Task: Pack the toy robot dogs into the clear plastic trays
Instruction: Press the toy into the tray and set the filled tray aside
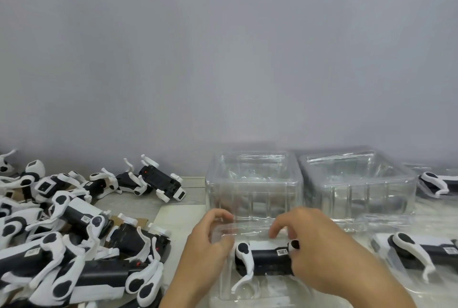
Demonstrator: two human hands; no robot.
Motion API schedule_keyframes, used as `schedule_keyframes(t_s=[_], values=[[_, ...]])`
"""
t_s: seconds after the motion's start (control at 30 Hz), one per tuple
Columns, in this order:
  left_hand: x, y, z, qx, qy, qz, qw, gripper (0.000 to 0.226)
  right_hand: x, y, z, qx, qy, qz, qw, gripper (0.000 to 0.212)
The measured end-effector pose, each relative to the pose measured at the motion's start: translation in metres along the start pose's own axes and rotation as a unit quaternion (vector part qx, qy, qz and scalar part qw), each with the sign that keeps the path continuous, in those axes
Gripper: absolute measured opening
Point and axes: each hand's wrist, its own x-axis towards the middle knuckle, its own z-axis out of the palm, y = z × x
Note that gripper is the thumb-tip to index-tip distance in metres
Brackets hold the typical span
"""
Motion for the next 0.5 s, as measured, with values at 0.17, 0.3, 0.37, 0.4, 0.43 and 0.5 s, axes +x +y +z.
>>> schedule_keyframes(t_s=[0.17,0.3,0.37,0.4,0.43,0.5], values=[[0.003,0.003,-0.011,0.061,0.145,0.032,0.987,0.023,-0.001,-0.03,0.005,0.03,0.077,-0.095,0.992,0.041],[0.0,0.018,-0.017,0.133,0.151,-0.091,0.975,0.043,-0.003,-0.047,0.006,0.077,0.075,-0.133,0.985,0.039],[-0.005,0.026,-0.013,0.188,0.111,-0.134,0.967,0.052,-0.003,-0.049,0.005,0.088,0.077,-0.144,0.983,0.038],[-0.007,0.029,-0.011,0.203,0.108,-0.137,0.963,0.054,-0.003,-0.049,0.004,0.091,0.077,-0.147,0.982,0.037],[-0.007,0.031,-0.01,0.198,0.101,-0.135,0.966,0.055,-0.003,-0.049,0.003,0.096,0.078,-0.149,0.981,0.037],[-0.008,0.037,-0.006,0.128,0.066,-0.154,0.977,0.054,-0.003,-0.047,0.001,0.107,0.086,-0.149,0.979,0.035]])
